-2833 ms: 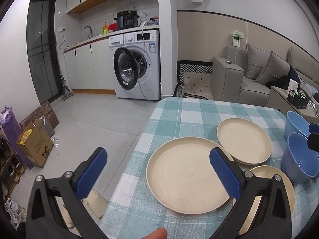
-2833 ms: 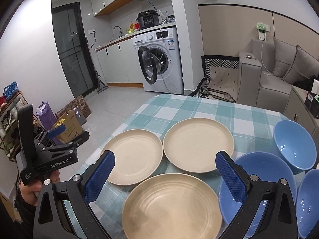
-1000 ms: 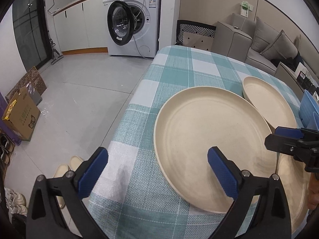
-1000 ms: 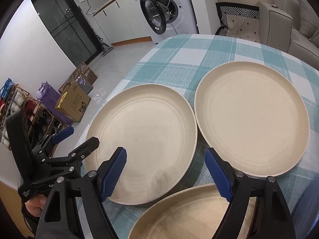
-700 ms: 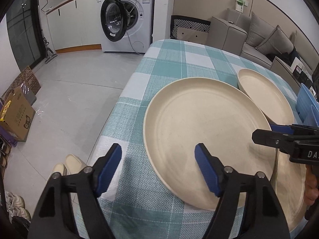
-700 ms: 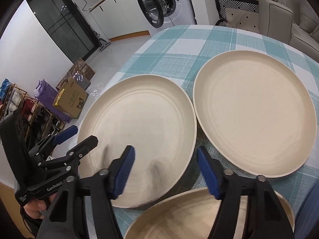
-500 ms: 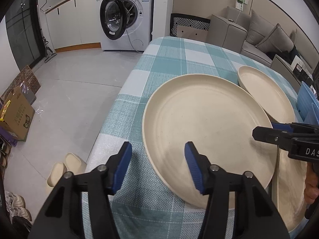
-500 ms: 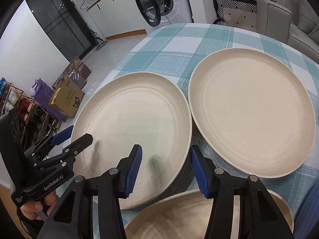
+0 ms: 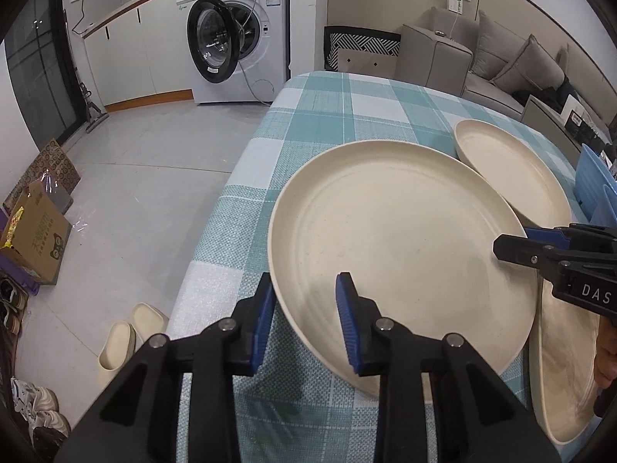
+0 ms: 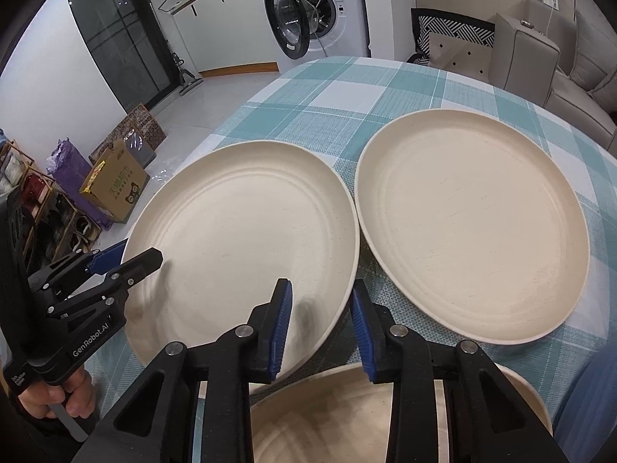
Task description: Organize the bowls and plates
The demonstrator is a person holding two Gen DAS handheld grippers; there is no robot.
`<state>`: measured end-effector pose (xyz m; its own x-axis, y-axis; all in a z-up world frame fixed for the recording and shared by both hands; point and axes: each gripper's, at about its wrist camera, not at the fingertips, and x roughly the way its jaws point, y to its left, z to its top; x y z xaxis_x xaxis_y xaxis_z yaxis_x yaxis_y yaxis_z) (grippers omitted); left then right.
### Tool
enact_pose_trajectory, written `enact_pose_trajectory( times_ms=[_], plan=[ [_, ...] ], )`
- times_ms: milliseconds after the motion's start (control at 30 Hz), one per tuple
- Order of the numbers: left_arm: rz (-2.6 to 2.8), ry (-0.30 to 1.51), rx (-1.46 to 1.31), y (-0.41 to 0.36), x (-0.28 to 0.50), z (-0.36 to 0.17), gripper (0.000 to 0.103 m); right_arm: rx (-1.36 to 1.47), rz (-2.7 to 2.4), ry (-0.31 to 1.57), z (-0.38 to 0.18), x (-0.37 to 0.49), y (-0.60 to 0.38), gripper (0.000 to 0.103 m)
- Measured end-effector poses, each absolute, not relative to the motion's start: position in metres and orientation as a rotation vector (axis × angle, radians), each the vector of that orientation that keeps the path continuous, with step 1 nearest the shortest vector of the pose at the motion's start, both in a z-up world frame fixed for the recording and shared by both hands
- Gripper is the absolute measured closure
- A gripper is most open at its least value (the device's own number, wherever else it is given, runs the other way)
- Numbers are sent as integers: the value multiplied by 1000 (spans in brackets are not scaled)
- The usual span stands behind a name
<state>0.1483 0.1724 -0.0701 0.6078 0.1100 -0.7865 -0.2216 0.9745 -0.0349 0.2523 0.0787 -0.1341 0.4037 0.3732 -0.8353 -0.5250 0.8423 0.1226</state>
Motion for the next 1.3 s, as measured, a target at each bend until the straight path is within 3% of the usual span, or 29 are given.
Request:
enact_pose_trajectory(
  times_ms=[267,1300],
  plan=[
    [209,874,-122,174,145,-62,73,-207,565,965,-128,244,82,80],
    [130,750,-51,132,120,-12,72,-172,526,826,-73,209,36,80]
  ],
)
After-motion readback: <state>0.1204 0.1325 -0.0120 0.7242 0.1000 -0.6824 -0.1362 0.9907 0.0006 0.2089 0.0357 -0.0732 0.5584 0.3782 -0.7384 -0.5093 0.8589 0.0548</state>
